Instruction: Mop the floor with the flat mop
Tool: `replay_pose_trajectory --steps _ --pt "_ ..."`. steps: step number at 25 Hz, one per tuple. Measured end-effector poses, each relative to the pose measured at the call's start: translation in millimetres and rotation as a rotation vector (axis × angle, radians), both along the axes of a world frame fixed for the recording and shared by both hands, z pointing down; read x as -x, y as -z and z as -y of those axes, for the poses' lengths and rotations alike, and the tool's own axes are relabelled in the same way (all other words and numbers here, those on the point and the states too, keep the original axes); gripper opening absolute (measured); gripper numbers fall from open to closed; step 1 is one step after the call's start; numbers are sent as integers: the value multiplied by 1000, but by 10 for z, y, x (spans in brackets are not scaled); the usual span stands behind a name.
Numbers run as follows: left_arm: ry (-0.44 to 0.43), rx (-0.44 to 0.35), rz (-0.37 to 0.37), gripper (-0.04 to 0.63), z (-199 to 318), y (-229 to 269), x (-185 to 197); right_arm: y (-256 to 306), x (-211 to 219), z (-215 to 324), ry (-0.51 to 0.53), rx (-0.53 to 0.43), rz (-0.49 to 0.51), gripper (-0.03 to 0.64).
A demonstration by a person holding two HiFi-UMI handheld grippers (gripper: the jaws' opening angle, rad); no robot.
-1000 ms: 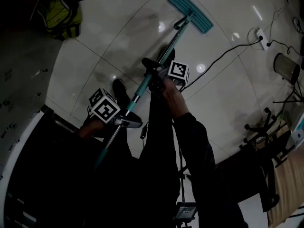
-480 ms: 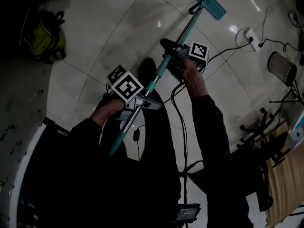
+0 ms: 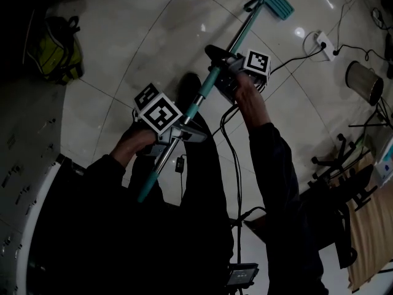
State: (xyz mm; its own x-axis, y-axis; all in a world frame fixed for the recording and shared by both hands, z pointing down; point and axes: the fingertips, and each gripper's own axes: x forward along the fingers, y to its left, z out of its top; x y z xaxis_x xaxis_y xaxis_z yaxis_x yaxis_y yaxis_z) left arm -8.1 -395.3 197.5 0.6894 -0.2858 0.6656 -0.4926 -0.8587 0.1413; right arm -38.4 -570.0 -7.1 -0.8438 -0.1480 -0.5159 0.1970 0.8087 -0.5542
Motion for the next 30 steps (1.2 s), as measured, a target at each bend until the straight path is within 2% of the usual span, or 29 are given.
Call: replay_pose_trajectory --steps 8,14,19,24,30 --pt "41 -23 73 72 -650 -938 1067 -929 1019 -716 63 -18 -2 35" --pt "69 9 69 80 -1174 -1818 1976 -1890 1989 -1190 106 21 -31 35" --pt "84 23 44 80 -1491 -2461 2588 -2596 2680 -1460 120 44 -52 35" --pt "92 35 10 81 -1633 -2934 2938 -3102 3137 -1581 143 51 -80 35" --pt "99 45 -24 86 -1610 -3092 3040 -3307 3296 -1557 150 71 -88 35"
